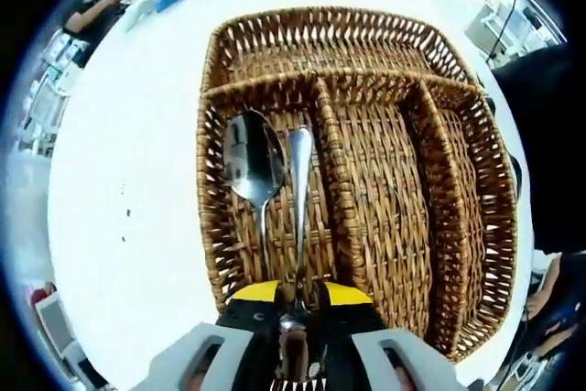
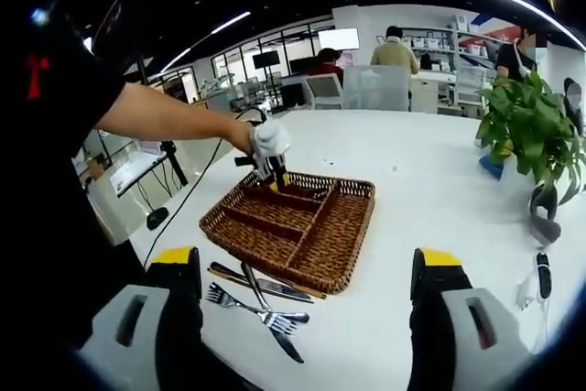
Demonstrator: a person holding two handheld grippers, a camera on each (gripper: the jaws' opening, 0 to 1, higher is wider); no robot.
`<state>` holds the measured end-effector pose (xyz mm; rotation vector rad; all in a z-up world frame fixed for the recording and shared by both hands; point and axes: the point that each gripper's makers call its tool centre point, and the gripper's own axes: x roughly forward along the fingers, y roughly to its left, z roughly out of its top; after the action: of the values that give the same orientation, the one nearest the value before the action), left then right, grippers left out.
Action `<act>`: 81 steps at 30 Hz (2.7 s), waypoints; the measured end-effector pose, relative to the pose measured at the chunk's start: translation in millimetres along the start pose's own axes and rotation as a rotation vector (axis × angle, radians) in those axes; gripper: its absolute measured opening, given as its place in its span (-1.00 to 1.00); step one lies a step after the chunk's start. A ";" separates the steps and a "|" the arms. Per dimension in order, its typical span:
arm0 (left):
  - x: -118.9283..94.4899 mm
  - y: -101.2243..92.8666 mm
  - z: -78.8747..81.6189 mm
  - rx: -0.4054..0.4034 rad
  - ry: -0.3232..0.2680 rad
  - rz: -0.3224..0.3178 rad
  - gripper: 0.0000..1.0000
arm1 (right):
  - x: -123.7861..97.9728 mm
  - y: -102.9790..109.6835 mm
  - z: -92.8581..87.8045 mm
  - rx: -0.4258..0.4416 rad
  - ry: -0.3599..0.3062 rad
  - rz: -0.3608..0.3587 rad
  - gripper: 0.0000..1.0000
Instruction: Arrange the knives, forks, and spoons in their matching storage slots by inserting each utensil handle-first until every utensil is classified and aligned in the correct compartment
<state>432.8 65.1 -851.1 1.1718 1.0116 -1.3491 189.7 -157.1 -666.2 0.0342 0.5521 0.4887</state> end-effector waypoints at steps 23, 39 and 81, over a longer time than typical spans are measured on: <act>-123.3 -24.1 5.7 -0.429 -0.571 0.253 0.86 | 21.7 10.0 33.8 -0.123 -0.031 0.089 0.98; -240.6 -87.2 -10.9 -0.606 -0.850 0.452 1.00 | 17.8 3.3 45.2 -0.174 -0.044 0.105 0.99; -244.1 -225.8 -53.7 -0.721 -0.803 0.596 1.00 | 3.5 -1.8 40.2 -0.227 -0.070 0.079 0.99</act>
<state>211.4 183.8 -626.8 0.2678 0.4191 -0.7341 213.7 -153.2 -633.9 -0.1432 0.4258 0.6228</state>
